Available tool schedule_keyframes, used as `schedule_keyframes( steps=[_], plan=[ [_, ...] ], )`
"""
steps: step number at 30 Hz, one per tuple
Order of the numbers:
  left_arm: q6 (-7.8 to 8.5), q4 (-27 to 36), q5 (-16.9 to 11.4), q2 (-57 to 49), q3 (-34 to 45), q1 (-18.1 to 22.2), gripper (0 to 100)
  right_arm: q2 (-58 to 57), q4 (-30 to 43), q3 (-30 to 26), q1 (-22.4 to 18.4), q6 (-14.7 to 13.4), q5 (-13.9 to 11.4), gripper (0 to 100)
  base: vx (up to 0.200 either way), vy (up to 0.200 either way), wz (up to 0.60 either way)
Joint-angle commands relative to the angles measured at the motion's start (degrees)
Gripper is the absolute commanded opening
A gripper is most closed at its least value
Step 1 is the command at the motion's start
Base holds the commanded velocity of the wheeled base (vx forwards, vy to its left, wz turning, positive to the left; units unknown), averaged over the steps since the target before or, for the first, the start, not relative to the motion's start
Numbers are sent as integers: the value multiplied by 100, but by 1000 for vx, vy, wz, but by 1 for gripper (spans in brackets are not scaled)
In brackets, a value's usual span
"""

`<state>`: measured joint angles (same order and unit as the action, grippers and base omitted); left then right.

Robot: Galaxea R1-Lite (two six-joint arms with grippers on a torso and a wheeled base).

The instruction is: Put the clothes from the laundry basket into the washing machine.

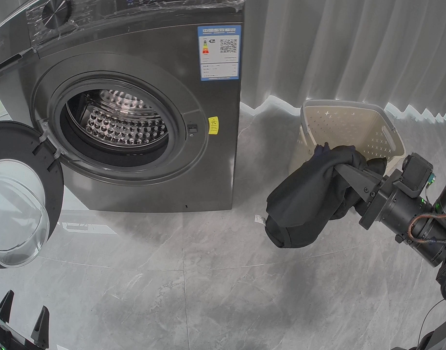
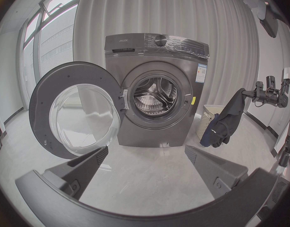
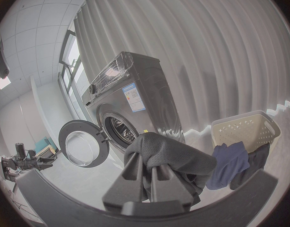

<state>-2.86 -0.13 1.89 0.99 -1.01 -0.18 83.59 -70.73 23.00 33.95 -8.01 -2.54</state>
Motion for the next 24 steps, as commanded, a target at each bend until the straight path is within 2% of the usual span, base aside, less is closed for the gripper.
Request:
schedule_keyframes(
  steps=[1, 20, 22, 24],
  plan=[
    [-4, -4, 4, -55, 92, 1, 100, -1, -2, -6, -3, 1, -1, 0, 0, 200, 0],
    [-4, -4, 4, -55, 92, 1, 100, -1, -2, -15, -64, -8, 25, 0, 0, 200, 0],
    [-4, -4, 4, -55, 92, 1, 100, -1, -2, -6, -205, -25, -1, 0, 0, 200, 0],
    [-4, -4, 4, -55, 92, 1, 100, -9, -2, 2, -249, -25, -19, 0, 0, 0, 0]
  ],
)
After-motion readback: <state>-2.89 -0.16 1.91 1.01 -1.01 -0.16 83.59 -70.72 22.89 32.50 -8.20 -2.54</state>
